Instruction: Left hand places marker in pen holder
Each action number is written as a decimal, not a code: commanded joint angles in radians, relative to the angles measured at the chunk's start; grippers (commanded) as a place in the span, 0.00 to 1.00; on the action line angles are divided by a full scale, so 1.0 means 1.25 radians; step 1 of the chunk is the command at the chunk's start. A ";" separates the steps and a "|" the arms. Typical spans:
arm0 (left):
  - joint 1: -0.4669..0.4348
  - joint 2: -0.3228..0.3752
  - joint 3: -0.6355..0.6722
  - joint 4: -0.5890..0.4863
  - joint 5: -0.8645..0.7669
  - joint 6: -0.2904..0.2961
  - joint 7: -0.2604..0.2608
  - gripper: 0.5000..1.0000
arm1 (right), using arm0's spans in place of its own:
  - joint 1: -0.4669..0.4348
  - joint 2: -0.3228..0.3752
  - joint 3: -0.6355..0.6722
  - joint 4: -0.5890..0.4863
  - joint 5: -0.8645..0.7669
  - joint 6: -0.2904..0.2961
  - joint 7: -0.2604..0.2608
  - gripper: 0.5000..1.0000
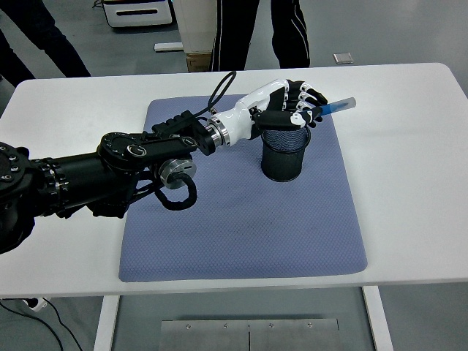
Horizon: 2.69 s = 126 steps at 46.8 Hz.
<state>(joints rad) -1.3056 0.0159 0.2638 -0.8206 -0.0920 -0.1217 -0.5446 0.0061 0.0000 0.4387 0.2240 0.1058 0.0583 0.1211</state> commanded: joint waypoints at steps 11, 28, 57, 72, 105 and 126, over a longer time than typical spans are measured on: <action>0.001 0.001 0.000 0.001 -0.005 0.000 0.001 0.15 | 0.000 0.000 0.000 0.000 0.000 0.000 0.000 1.00; 0.005 0.008 -0.007 0.006 -0.006 0.000 0.001 0.28 | 0.000 0.000 0.000 0.000 0.000 0.000 0.000 1.00; -0.033 0.200 -0.010 0.008 0.011 0.000 0.004 1.00 | 0.000 0.000 0.000 0.000 0.000 0.000 0.000 1.00; 0.135 0.265 -0.181 0.034 0.017 -0.003 0.001 1.00 | 0.000 0.000 0.000 0.000 0.000 0.000 0.000 1.00; 0.406 0.397 -0.548 0.069 -0.010 -0.079 0.011 1.00 | 0.000 0.000 0.000 0.000 0.000 0.000 0.000 1.00; 0.458 0.441 -0.560 0.069 -0.010 -0.089 0.011 1.00 | 0.000 0.000 0.002 0.007 0.000 0.002 -0.001 1.00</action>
<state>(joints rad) -0.7394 0.5672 -0.4358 -0.7362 -0.1033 -0.2337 -0.5292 0.0061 -0.0001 0.4412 0.2257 0.1059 0.0599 0.1212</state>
